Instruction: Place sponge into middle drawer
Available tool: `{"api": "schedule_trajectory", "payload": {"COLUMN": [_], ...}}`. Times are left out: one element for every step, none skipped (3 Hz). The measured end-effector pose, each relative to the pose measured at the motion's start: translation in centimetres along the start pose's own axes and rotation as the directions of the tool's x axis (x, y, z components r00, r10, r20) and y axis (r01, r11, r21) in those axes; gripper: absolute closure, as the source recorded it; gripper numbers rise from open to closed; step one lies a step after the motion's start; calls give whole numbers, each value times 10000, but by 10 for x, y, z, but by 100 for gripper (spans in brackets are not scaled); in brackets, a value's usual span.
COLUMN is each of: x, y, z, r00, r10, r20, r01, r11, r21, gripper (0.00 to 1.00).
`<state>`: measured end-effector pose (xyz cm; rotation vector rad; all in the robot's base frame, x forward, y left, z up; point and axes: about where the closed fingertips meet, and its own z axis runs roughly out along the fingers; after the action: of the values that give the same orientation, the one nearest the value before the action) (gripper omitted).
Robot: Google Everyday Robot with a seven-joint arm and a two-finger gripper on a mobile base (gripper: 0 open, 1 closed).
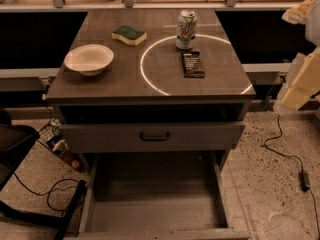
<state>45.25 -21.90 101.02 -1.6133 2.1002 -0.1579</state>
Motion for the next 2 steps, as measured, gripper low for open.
{"api": "schedule_trajectory", "payload": {"x": [-6, -36], "y": [-44, -101], "z": [-9, -12], "r00": [9845, 9021], "r10": [325, 458], "r20": [1724, 4290], "r01": [-519, -1434], "r11": [9926, 9696], "r21": [1096, 1981], "gripper": [0, 0]}}
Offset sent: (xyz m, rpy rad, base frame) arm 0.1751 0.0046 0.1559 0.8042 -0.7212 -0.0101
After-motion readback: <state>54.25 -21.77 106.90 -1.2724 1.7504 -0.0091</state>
